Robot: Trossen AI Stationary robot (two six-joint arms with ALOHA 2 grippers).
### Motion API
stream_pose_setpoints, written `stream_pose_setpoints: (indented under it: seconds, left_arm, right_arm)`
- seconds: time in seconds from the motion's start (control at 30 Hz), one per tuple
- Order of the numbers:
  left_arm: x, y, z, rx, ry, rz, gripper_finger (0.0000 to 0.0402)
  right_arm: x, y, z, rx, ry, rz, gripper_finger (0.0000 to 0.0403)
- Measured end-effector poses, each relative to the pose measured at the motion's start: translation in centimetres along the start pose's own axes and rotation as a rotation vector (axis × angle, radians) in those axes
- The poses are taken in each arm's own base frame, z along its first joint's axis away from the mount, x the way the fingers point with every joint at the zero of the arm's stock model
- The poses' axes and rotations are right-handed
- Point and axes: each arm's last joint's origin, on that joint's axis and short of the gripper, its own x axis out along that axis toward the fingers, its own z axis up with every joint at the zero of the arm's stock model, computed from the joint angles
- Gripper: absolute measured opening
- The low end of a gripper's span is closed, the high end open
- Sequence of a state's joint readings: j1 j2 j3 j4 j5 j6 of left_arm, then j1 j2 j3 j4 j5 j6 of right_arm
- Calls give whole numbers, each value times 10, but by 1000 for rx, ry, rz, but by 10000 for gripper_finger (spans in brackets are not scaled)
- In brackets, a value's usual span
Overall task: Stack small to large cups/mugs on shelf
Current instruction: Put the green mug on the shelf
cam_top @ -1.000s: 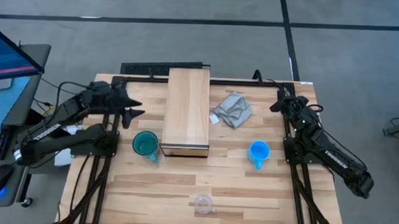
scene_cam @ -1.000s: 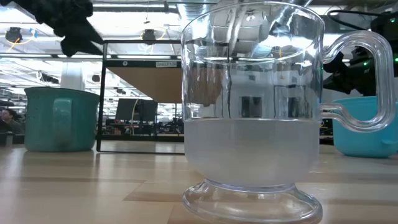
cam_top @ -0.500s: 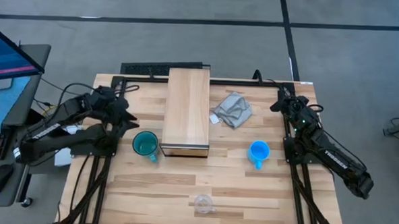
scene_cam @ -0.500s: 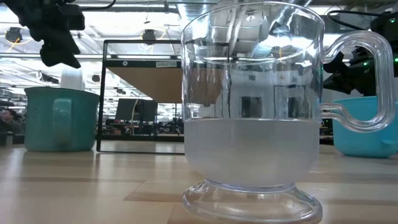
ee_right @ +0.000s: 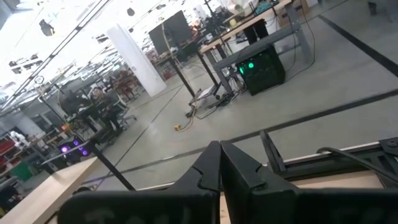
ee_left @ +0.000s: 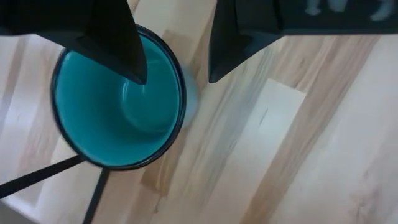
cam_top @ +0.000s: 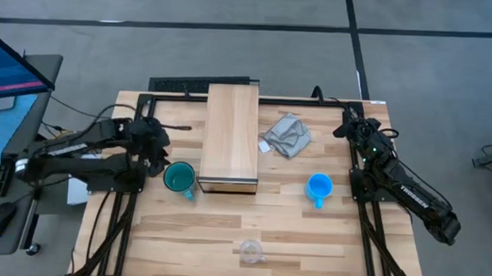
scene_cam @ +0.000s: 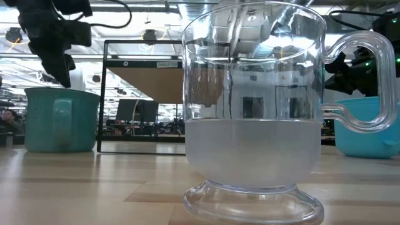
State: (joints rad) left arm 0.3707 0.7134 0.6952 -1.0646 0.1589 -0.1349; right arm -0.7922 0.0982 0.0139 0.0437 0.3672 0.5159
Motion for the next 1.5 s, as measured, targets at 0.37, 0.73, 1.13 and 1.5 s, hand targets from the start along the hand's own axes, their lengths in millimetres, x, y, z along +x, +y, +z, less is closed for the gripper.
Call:
stream_pose_setpoints:
  seconds: [0.37, 0.73, 1.13, 1.5]
  left_arm:
    - [22, 1, 11, -13, 144, 24, 151]
    - [38, 1, 17, -73, 236, -5, 151]
    - [57, 4, 23, -76, 331, 42, 150]
    - [66, 4, 27, -64, 341, 27, 43]
  right_arm:
    - [0, 0, 0, 0, 0, 0, 33]
    - [0, 0, 0, 0, 0, 0, 33]
    - [0, 0, 0, 0, 1, 0, 33]
    - [0, 0, 0, -1, 1, 0, 33]
